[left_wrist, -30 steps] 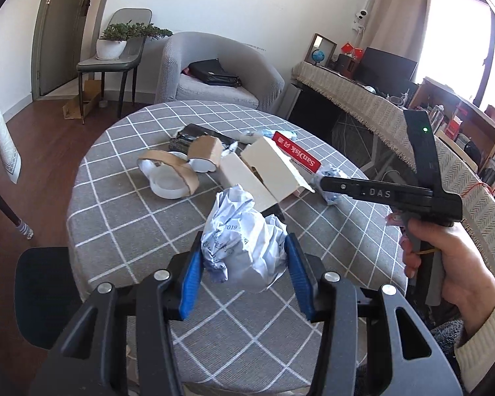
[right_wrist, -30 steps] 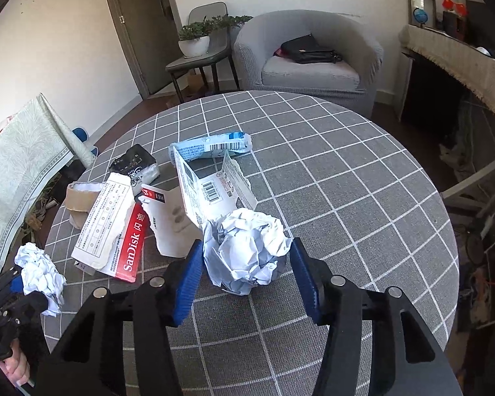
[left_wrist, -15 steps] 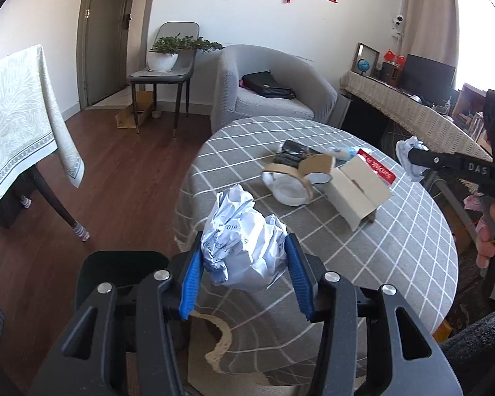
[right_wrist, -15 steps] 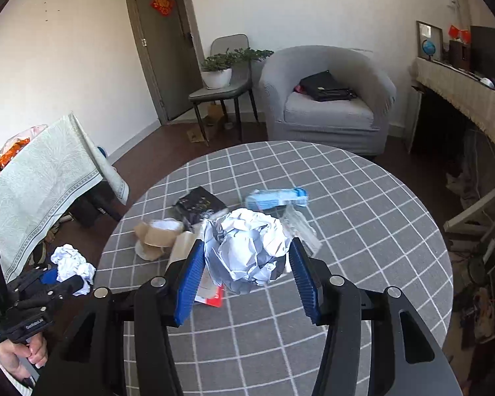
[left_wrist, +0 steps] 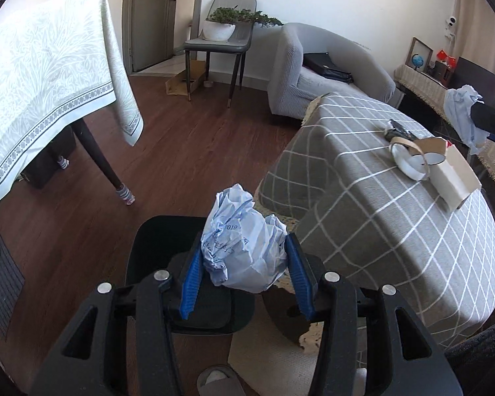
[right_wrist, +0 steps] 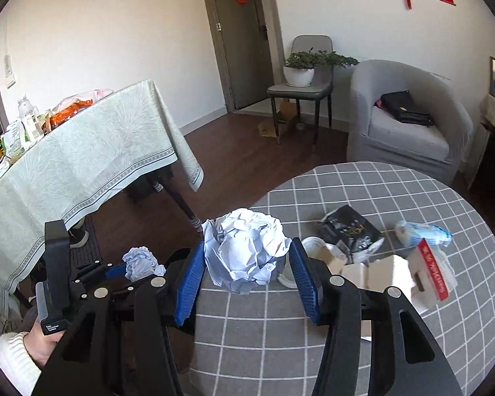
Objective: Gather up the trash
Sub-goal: 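Carry both paper balls over the green bin and open the left tool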
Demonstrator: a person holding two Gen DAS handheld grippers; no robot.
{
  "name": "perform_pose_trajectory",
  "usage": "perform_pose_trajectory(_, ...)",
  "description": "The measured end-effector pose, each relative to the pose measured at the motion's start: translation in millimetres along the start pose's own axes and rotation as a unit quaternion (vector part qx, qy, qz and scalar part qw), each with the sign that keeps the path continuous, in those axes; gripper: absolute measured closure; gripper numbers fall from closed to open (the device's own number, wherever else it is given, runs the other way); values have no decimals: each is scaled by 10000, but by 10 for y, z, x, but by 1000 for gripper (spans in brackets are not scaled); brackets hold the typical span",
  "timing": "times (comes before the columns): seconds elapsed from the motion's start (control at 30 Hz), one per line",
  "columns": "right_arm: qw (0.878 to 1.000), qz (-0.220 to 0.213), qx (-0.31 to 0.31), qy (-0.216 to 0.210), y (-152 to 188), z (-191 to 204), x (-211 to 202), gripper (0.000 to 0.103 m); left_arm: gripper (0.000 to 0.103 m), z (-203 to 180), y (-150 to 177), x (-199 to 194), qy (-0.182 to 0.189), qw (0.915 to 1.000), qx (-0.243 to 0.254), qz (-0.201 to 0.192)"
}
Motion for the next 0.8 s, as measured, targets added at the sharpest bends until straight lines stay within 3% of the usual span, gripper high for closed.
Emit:
perform_pose_trajectory(0.4, 9975, 502, -227, -446, -43, 775, 679, 50, 52, 684, 187, 416, -308, 9960, -368, 754)
perform_pose_trajectory(0.63, 9952, 777, -264, -539, -35, 1013, 1044, 50, 52, 844, 237, 646, -381, 9934, -378, 1015)
perform_pose_trajectory(0.8, 9931, 988, -256, -573, 0, 1158, 1316, 50, 42, 925, 265, 713, -359, 9932, -340, 1057)
Point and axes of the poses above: each gripper's, at about its wrist camera, not at the fingertips, and x roughly the way its jaws point, z to its left, y to its underside, the point moved 5 cm from there along x, roughly the way its jaws point, and after that the axes turned 4 degrees about z, right-handed, at the moved point
